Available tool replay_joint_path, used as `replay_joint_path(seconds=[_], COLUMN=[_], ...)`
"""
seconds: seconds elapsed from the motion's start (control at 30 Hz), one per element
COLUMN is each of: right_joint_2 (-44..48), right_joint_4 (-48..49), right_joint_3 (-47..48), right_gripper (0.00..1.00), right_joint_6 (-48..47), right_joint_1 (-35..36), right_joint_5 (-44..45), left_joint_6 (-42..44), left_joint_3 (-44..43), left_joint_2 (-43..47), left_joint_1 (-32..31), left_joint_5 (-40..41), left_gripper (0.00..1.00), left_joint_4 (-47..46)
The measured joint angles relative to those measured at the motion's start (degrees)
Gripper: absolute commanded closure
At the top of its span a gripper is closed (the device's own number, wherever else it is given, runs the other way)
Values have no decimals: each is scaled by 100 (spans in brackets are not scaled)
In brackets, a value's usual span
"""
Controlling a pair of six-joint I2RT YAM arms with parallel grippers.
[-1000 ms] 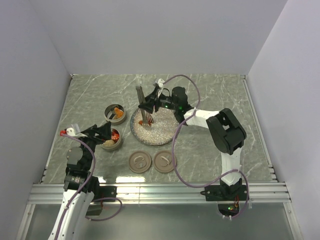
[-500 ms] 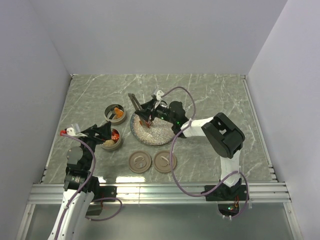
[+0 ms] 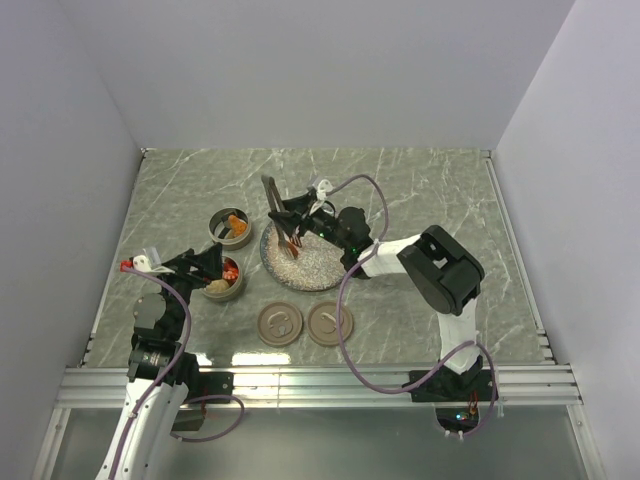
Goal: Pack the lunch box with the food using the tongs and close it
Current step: Pick up the food using the clamp
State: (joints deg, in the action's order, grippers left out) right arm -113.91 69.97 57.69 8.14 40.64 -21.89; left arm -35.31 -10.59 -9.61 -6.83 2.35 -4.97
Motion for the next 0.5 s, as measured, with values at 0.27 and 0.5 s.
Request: replay_joint_path(seconds=[0.27, 0.5], right_joint_2=[-251, -293], right_joint_4=[289, 240], right_joint_3=[48, 48], right_gripper=[50, 65], right_joint_6=[98, -46], right_joint_1=[33, 186], right_joint_5=[330, 625], left_joint_6=[0, 0], left_joint_3=[0, 0], left_joint_2=[2, 9], left_joint_1=[0, 0], left_joint_5=[0, 0], left_gripper=[1, 1], left_joint_4=[0, 2])
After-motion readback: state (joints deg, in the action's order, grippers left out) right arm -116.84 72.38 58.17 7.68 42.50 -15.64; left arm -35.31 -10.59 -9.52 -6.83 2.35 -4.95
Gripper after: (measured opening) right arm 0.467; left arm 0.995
